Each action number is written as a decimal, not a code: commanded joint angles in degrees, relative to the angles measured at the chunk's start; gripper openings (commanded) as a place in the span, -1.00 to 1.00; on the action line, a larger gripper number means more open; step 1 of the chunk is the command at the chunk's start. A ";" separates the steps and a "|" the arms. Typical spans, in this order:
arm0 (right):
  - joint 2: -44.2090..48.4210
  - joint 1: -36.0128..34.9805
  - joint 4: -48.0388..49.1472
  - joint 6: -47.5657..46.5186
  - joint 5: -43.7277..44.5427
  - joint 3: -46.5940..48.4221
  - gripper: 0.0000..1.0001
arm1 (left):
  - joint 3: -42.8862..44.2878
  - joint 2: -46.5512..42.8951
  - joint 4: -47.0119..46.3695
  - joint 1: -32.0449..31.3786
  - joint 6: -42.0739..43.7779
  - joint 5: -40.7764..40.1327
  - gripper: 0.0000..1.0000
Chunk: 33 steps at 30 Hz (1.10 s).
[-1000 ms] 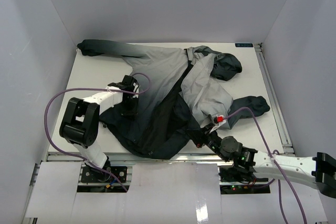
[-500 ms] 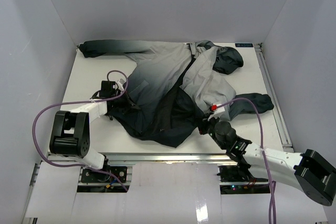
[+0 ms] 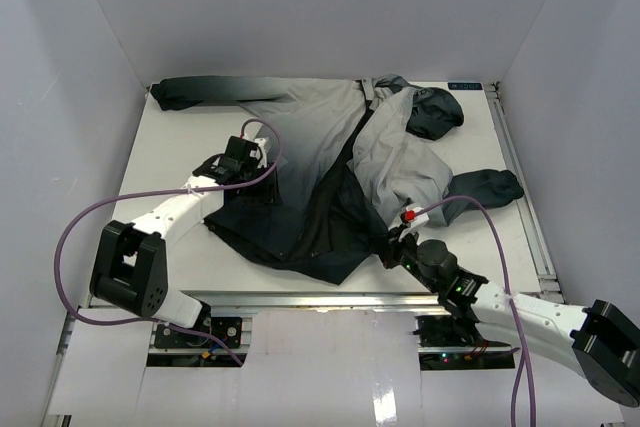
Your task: Zip up the jacket
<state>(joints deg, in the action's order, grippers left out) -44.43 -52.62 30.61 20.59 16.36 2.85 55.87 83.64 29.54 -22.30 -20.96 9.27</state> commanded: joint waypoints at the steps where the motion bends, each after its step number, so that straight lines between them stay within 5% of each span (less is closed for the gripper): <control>1: 1.56 -0.09 2.06 0.90 -1.97 -1.90 -0.84 | -0.63 -2.98 7.99 -1.93 4.74 -9.15 0.16; 5: 2.79 -0.20 2.45 1.26 -2.07 -4.12 -0.84 | -0.87 -3.68 10.72 -4.53 5.41 -15.49 0.22; 23: 3.48 -0.38 2.87 2.26 -1.68 -5.94 -0.85 | -3.74 6.96 8.43 -9.35 7.62 -7.21 0.22; 25: 3.73 -0.43 2.82 2.26 -1.60 -6.10 -0.85 | -3.63 7.90 8.43 -9.43 7.92 -6.59 0.07; 28: 4.29 -0.47 2.49 2.26 -1.28 -6.17 -0.84 | -3.51 6.99 8.28 -9.43 7.66 -6.27 -0.77; 29: 4.44 -0.47 2.35 2.24 -1.22 -6.19 -0.85 | -3.20 6.22 8.26 -9.40 7.40 -6.61 -0.91; 33: 4.94 -0.47 1.39 1.80 -1.02 -6.13 -0.84 | -1.25 0.89 7.68 -9.22 5.39 -6.36 -1.00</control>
<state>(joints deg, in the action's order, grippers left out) -40.51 -52.80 30.38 22.48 14.83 2.83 52.95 91.14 38.21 -31.42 -13.76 1.69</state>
